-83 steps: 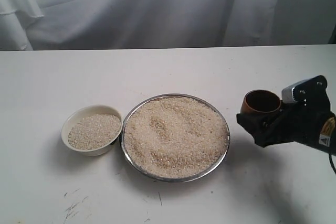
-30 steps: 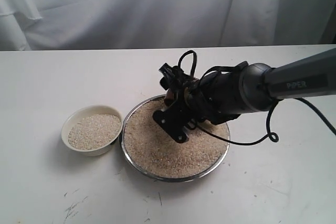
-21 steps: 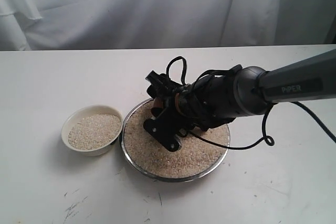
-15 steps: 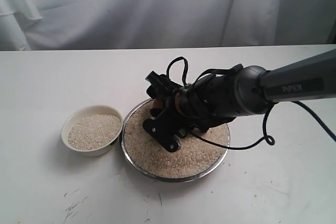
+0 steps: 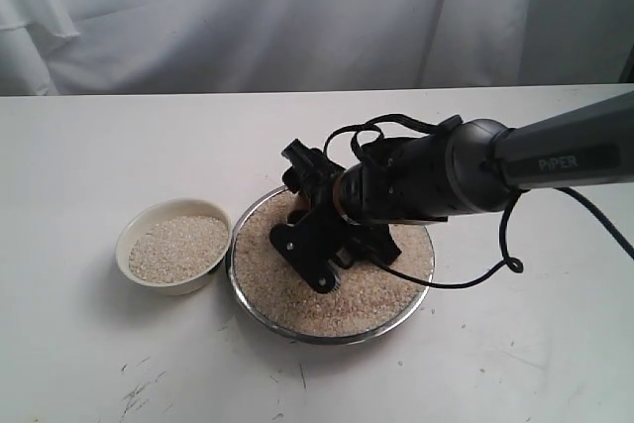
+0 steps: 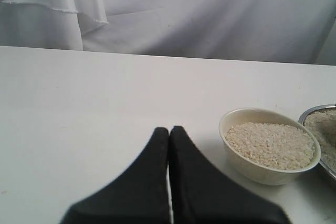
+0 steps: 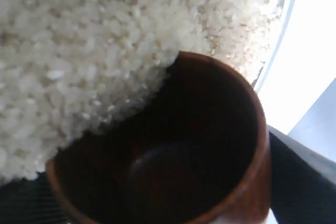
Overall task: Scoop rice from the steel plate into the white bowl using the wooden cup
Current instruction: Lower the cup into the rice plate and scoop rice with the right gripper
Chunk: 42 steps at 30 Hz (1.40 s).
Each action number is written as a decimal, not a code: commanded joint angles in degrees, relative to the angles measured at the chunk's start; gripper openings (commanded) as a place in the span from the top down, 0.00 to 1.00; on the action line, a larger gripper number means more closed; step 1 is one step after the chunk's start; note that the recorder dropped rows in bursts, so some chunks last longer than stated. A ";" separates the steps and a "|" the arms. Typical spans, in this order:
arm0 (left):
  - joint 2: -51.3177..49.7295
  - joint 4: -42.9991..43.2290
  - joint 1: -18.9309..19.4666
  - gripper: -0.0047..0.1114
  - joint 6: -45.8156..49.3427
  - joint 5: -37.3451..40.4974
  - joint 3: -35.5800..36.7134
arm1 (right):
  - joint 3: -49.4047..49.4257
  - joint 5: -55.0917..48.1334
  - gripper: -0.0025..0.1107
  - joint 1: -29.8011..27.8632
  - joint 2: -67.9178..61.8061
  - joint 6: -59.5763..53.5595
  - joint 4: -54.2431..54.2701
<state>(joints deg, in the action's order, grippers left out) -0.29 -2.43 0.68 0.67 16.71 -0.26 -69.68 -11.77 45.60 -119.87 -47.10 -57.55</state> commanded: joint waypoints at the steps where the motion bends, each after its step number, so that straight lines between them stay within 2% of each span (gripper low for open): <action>1: 0.29 -0.04 -0.09 0.96 -0.18 -0.36 0.26 | 1.46 -5.04 0.98 0.12 -0.76 -14.51 17.54; 8: 0.29 -0.04 -0.09 0.96 -0.18 -0.36 0.26 | 1.09 -9.00 0.98 0.02 -0.76 -29.90 36.07; 19: 0.29 -0.04 -0.09 0.96 -0.18 -0.36 0.26 | 0.87 -9.95 0.98 -2.02 -1.78 -41.54 53.78; 25: 0.29 -0.04 -0.09 0.96 -0.18 -0.36 0.26 | -4.34 -18.61 0.98 -3.60 -2.69 -50.72 67.16; 36: 0.29 -0.04 -0.09 0.96 -0.18 -0.36 0.26 | -13.38 -32.41 0.98 -4.05 -3.76 -50.82 71.98; 42: 0.29 -0.04 -0.09 0.96 -0.18 -0.36 0.26 | -16.83 -33.58 0.98 -4.49 -3.76 -50.82 72.58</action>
<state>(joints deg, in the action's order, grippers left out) -0.29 -2.43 0.68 0.67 16.71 -0.26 -85.25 -42.78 41.16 -123.50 -97.66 13.15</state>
